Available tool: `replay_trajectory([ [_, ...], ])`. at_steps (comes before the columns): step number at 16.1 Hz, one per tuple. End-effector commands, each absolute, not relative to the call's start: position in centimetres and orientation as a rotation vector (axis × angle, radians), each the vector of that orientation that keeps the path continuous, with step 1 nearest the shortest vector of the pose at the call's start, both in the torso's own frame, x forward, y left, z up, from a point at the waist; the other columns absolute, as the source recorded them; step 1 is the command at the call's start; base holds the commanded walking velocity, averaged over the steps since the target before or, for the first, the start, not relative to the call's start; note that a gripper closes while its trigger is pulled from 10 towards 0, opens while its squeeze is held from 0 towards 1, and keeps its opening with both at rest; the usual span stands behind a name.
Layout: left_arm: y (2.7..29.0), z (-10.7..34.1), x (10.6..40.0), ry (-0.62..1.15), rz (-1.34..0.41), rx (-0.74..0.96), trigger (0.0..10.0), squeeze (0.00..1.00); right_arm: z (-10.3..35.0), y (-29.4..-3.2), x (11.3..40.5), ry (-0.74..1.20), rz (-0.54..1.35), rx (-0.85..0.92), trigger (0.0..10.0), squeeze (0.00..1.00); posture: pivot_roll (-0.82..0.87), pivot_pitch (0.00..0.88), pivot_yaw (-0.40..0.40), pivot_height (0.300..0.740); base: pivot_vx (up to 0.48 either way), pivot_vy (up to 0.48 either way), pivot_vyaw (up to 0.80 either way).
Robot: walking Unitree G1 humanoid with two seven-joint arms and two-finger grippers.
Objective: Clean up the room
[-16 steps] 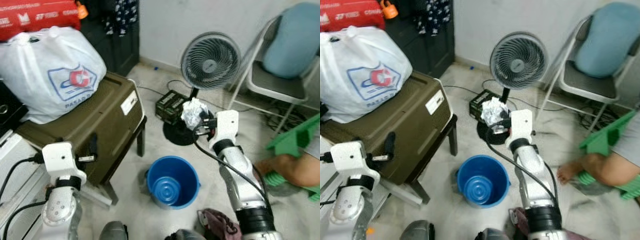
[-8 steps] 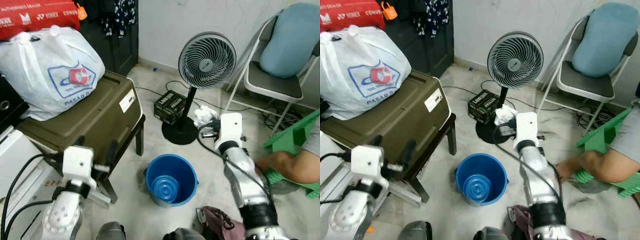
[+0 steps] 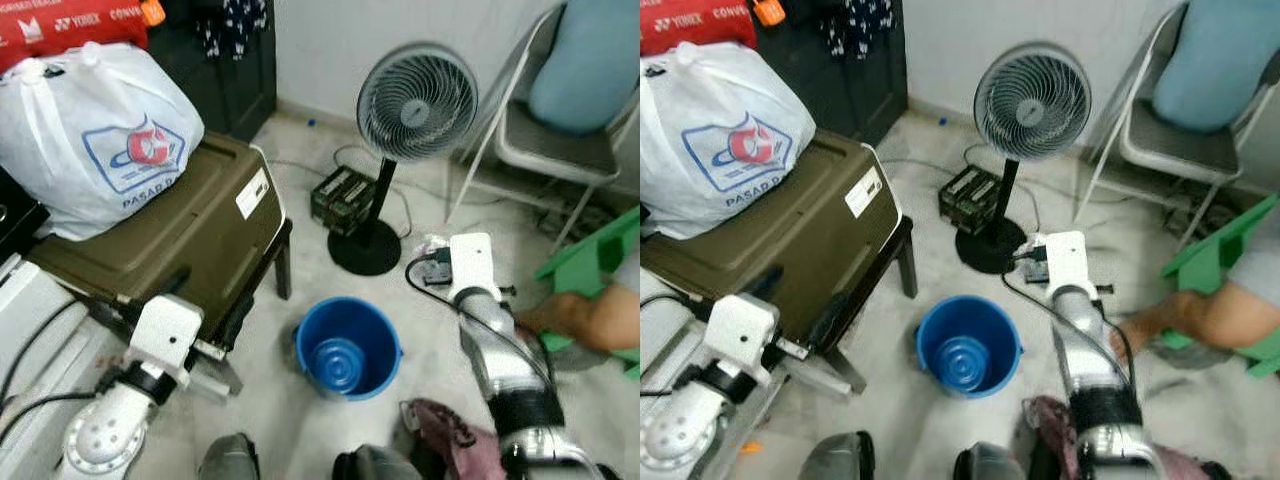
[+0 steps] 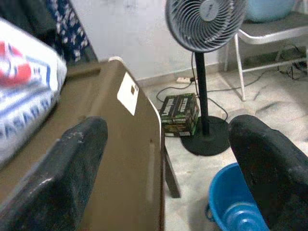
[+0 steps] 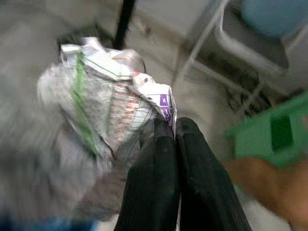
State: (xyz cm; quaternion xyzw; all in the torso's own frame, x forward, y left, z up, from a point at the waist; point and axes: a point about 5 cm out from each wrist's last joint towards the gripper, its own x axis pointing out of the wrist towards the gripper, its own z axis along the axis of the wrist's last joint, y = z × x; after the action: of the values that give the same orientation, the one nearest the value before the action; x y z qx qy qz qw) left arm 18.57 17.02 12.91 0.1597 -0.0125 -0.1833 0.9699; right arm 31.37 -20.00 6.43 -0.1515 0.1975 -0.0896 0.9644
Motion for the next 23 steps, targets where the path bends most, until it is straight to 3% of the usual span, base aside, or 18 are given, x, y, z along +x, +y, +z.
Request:
replay_trajectory([
  [1, 16.8, 13.2, 18.3, -0.022, -0.379, 0.335, 10.0, 0.0, 5.3, -20.3, 31.0, 0.464, -0.191, -0.307, 10.0, 0.0, 0.12, 0.21, -0.024, 0.74, 0.0, 0.0, 0.0],
  [4, 17.3, 13.6, 16.3, 0.017, -0.355, 0.343, 10.0, 0.0, 4.5, -19.7, 31.0, 0.491, -0.156, -0.323, 10.0, 0.0, 0.19, 0.256, 0.011, 0.74, 0.0, 0.0, 0.0],
  [11, 20.4, 15.6, 13.8, 0.114, -0.337, 0.441, 10.0, 0.0, 4.1, -13.2, 33.2, 0.492, -0.023, -0.242, 10.0, 0.0, 0.35, 0.319, 0.125, 0.74, 0.0, 0.0, 0.0],
  [16, 20.3, 16.4, 14.2, 0.119, -0.378, 0.45, 10.0, 0.0, 2.9, -14.3, 32.8, 0.582, -0.164, -0.207, 10.0, 0.0, 0.35, 0.325, 0.141, 0.74, 0.0, 0.0, 0.0],
  [23, 20.0, 16.3, 14.3, 0.129, -0.385, 0.431, 10.0, 0.0, 3.0, -15.4, 33.1, 0.568, -0.207, -0.161, 10.0, 0.0, 0.34, 0.323, 0.134, 0.74, 0.0, 0.0, 0.0],
])
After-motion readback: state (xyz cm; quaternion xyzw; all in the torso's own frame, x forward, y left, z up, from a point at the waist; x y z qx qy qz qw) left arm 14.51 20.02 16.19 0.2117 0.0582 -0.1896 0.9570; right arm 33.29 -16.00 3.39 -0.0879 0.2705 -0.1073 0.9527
